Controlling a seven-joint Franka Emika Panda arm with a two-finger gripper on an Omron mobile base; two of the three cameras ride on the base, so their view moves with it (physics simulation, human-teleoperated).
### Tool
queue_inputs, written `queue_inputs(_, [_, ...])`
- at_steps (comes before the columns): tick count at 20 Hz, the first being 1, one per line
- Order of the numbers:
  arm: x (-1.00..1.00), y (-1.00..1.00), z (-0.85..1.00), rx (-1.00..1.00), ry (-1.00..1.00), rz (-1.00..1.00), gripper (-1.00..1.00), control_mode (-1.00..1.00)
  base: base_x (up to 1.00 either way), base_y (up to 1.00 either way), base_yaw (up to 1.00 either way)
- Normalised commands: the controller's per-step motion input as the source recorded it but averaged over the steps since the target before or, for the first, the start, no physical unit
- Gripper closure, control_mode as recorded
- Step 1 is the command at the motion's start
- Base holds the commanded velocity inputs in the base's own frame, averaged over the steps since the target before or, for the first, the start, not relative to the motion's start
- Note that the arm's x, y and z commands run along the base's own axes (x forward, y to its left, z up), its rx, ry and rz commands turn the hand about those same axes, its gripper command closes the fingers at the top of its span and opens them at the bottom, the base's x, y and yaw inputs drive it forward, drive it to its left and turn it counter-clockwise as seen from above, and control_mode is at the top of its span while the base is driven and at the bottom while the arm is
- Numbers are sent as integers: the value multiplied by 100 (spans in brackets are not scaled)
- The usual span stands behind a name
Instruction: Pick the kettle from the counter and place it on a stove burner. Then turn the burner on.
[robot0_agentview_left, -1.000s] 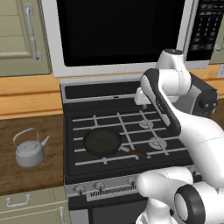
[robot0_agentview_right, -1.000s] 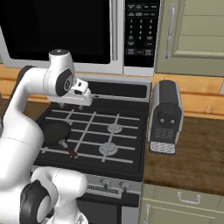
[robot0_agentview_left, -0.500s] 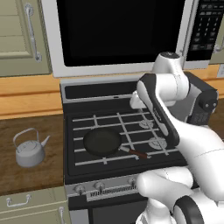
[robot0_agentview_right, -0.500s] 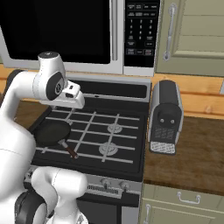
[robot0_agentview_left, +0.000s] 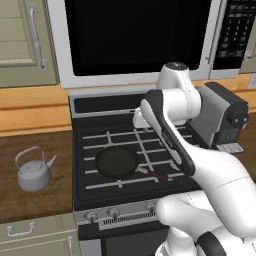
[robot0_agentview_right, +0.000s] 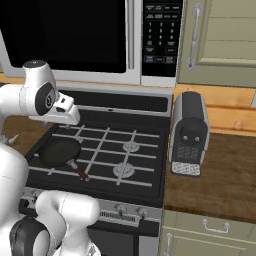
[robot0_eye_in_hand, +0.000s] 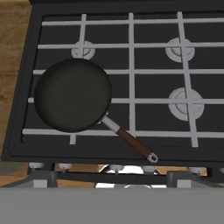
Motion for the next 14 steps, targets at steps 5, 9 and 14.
queue_inputs(5, [-16, 53, 0, 0, 0, -1, -100, -100, 0, 0, 0])
queue_inputs(9, [-19, 55, 0, 0, 0, 0, -100, -100, 0, 0, 0])
queue_inputs(14, [-2, 64, 0, 0, 0, -2, -100, -100, 0, 0, 0])
